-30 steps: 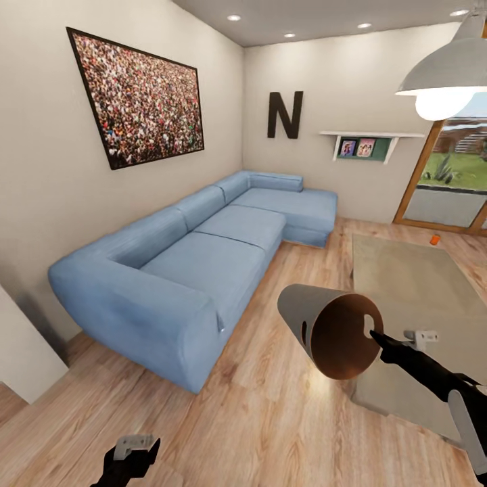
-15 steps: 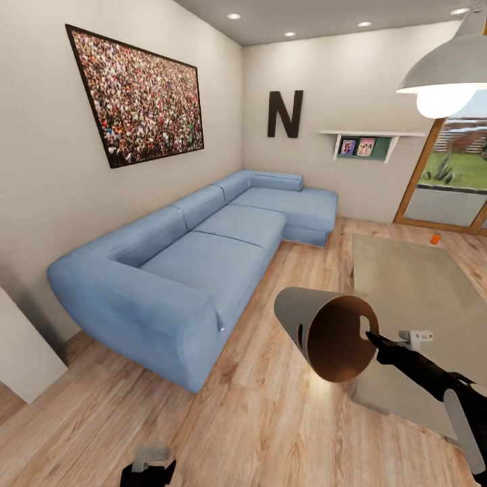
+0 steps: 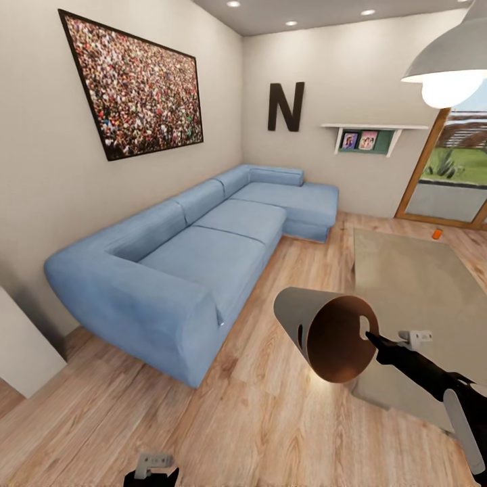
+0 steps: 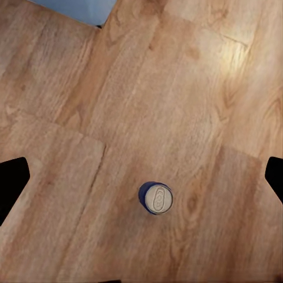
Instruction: Put the three can of soda from the living room inside the tash can in the kitchen.
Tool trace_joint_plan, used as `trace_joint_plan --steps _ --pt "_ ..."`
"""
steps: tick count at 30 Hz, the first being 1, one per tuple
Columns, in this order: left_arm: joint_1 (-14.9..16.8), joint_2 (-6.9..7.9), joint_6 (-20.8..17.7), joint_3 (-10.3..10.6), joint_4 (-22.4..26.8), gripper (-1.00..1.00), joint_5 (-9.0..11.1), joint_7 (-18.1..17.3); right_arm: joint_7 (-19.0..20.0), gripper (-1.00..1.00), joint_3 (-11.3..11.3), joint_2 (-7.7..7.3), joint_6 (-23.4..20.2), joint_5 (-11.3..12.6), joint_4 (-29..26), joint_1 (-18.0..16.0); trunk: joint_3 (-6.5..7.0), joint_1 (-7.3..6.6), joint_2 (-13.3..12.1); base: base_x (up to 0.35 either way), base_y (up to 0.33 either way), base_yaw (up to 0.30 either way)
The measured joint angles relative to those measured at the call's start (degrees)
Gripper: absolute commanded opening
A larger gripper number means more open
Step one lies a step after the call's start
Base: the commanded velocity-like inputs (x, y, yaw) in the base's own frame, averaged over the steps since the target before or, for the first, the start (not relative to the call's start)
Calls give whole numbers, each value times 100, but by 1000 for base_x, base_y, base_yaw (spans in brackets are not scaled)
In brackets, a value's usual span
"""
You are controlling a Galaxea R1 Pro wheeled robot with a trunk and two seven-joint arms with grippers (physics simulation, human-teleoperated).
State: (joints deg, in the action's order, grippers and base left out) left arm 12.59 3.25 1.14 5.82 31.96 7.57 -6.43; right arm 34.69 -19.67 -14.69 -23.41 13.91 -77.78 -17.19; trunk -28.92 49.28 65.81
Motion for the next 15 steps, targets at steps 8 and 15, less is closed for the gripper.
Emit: trace_joint_plan --steps 8,15 --pt "3 -17 5 202 -83 100 6 -5 0 -100 0 2 0 0 0 0 -215 176 321 0 0 0" --pt "6 -107 1 232 -116 100 7 -47 -8 -100 8 8 0 0 8 0 -402 329 602 0 0 0"
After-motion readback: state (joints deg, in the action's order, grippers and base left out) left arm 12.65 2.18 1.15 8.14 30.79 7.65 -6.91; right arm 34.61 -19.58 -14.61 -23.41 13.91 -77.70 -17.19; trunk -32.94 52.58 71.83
